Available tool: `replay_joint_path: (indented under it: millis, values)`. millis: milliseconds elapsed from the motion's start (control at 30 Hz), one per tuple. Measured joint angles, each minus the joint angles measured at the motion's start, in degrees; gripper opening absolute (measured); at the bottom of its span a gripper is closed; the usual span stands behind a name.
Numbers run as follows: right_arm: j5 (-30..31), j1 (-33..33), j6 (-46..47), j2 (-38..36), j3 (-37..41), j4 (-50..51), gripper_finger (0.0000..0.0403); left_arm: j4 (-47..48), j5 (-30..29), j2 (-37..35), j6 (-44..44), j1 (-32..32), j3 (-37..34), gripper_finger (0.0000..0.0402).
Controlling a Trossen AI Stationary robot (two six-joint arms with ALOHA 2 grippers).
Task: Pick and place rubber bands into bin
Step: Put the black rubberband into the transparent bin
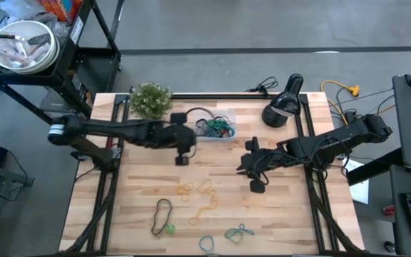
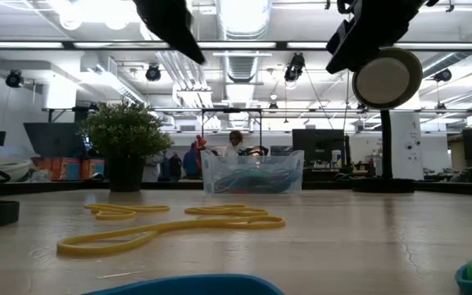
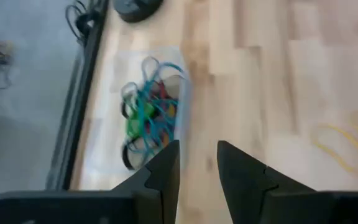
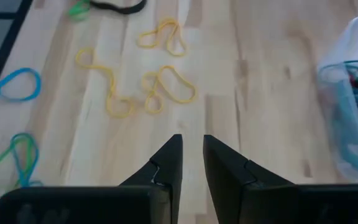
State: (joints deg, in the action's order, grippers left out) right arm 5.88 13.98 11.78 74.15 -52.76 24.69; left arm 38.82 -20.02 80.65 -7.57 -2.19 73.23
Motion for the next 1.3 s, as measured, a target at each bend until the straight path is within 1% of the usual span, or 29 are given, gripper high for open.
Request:
replay_joint_path:
  millis: [100,267,367,467,567,733,933,1167,1300]
  values:
    - [-1.31,0.0,-0.21,0.0,0.57,0.0,0.0059,2.94,0.04,-3.63,4.42,-3.32,-1.31,0.0091]
    - [-1.46,0.0,-0.45,0.0,1.47,-0.16,0.0059,8.09,1.64,-6.71,13.43,-8.92,-3.79,0.0091]
    - [-1.5,0.0,-1.14,0.0,2.31,-0.05,0.0059,8.78,3.65,-7.2,18.37,-12.37,-5.45,0.0091]
    - [-1.82,0.0,-1.27,0.0,3.12,-0.09,0.0059,8.9,6.87,-7.14,23.67,-16.22,-7.67,0.0091]
    - [-2.08,0.0,-1.27,0.0,3.68,-0.07,0.0059,8.76,10.29,-6.38,28.07,-20.69,-9.92,0.0091]
    - [-2.07,0.0,-1.27,0.01,3.92,-0.07,0.0059,8.06,13.6,-4.14,34.24,-27.16,-12.84,0.0091]
    - [-2.05,0.0,-1.49,0.0,3.92,-0.13,0.0059,4.46,14.01,-0.27,35.73,-31.06,-15.42,0.0091]
    - [-2.03,0.0,-1.12,0.0,3.92,-0.18,0.0059,4.03,14.16,7.25,32.5,-31.31,-15.63,0.0091]
    - [-2.01,0.0,0.41,0.02,3.92,-0.18,0.0059,3.64,15.82,11.0,31.24,-31.31,-15.63,0.0091]
